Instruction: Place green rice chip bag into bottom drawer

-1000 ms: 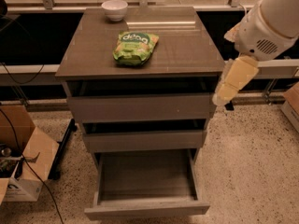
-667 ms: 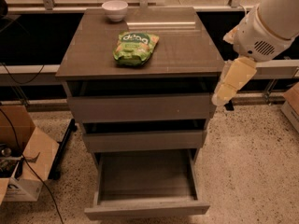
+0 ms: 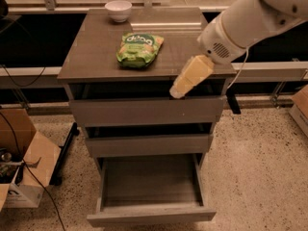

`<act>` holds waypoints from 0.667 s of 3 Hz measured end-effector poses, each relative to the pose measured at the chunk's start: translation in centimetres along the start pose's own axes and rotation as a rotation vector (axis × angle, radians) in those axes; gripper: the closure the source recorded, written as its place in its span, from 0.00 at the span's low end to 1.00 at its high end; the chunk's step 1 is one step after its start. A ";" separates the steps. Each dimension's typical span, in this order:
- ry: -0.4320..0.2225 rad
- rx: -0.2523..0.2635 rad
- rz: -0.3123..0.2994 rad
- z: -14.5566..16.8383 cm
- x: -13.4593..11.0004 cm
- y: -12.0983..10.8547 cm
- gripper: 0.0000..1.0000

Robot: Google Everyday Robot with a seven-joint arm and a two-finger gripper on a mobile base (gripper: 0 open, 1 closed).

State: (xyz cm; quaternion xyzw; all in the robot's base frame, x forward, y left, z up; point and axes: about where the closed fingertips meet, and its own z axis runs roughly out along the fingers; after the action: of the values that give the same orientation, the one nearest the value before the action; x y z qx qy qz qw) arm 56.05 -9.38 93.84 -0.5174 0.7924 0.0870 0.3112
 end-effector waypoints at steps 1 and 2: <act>-0.104 0.029 0.055 3.4 -3.3 -2.6 0.00; -0.169 0.033 0.107 7.1 -4.7 -6.1 0.00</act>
Offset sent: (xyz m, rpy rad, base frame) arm 0.1517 0.0494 -0.0276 0.2711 -0.0688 -0.1192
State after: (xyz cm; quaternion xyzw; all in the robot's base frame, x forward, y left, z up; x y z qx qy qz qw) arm 65.51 -5.21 92.10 -0.4600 0.7911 0.1337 0.3805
